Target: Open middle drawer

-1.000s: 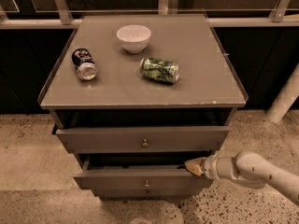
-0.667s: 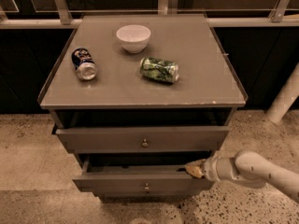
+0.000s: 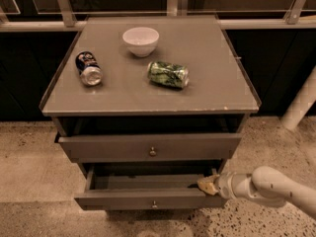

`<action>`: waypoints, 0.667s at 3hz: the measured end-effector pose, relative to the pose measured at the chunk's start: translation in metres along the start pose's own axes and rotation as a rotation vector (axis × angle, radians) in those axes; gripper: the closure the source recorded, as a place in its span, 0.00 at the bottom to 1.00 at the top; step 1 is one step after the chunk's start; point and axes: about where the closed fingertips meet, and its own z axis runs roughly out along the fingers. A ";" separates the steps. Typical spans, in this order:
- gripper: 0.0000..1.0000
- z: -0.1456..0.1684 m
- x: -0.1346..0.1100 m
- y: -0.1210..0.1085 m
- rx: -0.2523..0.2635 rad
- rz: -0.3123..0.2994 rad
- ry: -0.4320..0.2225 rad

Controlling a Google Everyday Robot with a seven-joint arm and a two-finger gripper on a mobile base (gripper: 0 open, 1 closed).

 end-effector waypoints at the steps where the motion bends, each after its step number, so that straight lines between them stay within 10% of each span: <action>1: 1.00 -0.002 -0.002 0.001 0.000 0.000 0.000; 2: 1.00 -0.003 0.033 0.023 0.001 0.063 -0.039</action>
Offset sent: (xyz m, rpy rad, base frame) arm -0.1609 0.0080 -0.0631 0.1991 0.0491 -0.2399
